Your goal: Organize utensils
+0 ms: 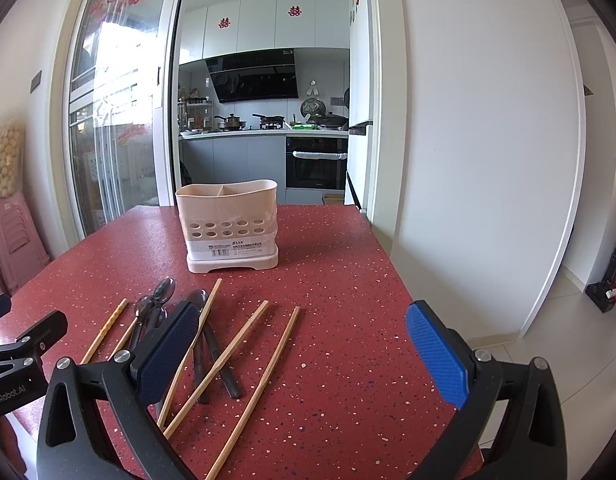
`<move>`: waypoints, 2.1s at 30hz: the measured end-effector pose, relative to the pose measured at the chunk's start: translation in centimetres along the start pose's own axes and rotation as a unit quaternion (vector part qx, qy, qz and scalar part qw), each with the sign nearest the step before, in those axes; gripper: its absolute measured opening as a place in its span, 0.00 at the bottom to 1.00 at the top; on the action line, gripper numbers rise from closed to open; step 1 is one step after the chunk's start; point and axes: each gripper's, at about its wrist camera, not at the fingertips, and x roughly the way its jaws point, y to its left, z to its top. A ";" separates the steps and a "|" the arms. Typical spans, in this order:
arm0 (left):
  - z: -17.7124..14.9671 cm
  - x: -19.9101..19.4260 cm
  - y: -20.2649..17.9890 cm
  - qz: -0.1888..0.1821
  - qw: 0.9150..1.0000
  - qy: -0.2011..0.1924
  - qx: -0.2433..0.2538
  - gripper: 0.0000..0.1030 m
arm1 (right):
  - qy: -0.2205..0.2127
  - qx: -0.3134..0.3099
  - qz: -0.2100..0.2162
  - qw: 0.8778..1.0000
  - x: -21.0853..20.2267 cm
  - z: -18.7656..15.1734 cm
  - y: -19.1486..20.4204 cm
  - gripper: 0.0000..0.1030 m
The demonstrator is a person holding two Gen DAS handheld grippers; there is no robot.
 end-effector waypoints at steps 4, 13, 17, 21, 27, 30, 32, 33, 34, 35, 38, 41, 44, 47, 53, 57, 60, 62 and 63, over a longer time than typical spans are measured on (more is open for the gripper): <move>0.0 0.2 0.0 -0.001 1.000 0.001 0.001 1.00 | 0.002 0.000 -0.001 1.000 0.1 -0.1 0.1 1.00; 0.0 0.5 0.2 -0.003 1.000 0.007 -0.001 1.00 | 0.006 -0.002 -0.003 1.000 0.2 -0.2 0.6 1.00; 0.0 0.5 0.3 -0.003 1.000 0.008 -0.001 1.00 | 0.005 -0.002 -0.003 1.000 0.2 -0.2 0.6 1.00; 0.0 0.6 0.3 -0.003 1.000 0.008 -0.001 1.00 | 0.004 -0.002 -0.003 1.000 0.2 -0.2 0.6 1.00; 0.0 0.6 0.3 -0.004 1.000 0.010 0.000 1.00 | 0.006 -0.001 -0.002 1.000 0.3 -0.2 0.5 1.00; 0.0 0.6 0.3 -0.004 1.000 0.011 0.002 1.00 | 0.006 -0.001 -0.003 1.000 0.3 -0.3 0.4 1.00; 0.0 0.6 0.3 -0.004 1.000 0.012 0.002 1.00 | 0.007 -0.001 -0.003 1.000 0.3 -0.3 0.4 1.00; 0.0 0.6 0.3 -0.004 1.000 0.012 0.001 1.00 | 0.006 -0.001 -0.003 1.000 0.3 -0.3 0.4 1.00; 0.0 0.6 0.4 -0.004 1.000 0.012 0.001 1.00 | 0.007 -0.002 -0.003 1.000 0.3 -0.3 0.5 1.00; 0.0 0.6 0.4 -0.005 1.000 0.013 0.002 1.00 | 0.007 -0.002 -0.003 1.000 0.2 -0.3 0.5 1.00; -0.1 0.8 0.6 -0.004 1.000 0.016 0.003 1.00 | 0.010 -0.002 -0.003 1.000 0.3 -0.3 0.5 1.00; -0.2 1.2 0.8 -0.005 1.000 0.027 0.005 1.00 | 0.017 -0.001 -0.002 1.000 0.7 -0.4 0.4 1.00; 0.0 2.4 1.2 -0.008 0.999 0.048 0.013 1.00 | 0.039 -0.006 -0.003 0.999 1.5 -0.2 0.3 1.00; 0.3 4.3 1.8 -0.009 0.996 0.082 0.023 1.00 | 0.076 -0.002 0.001 0.997 3.0 0.2 -0.2 1.00; 1.0 10.2 3.4 -0.017 0.982 0.185 0.040 1.00 | 0.239 0.019 0.042 0.970 9.9 1.0 -1.1 1.00; 0.9 13.5 4.0 -0.044 0.969 0.241 0.024 1.00 | 0.342 0.042 0.081 0.935 13.9 0.4 -1.0 0.90; 0.6 15.6 3.7 -0.044 0.959 0.277 0.029 1.00 | 0.396 0.051 0.082 0.913 16.3 -0.3 -0.6 0.75; 0.2 16.6 3.4 -0.043 0.954 0.294 0.042 1.00 | 0.420 0.050 0.081 0.903 17.4 -0.9 -0.1 0.68; 0.5 16.6 3.4 -0.044 0.954 0.294 0.042 1.00 | 0.429 0.054 0.084 0.898 17.6 -0.9 -0.1 0.65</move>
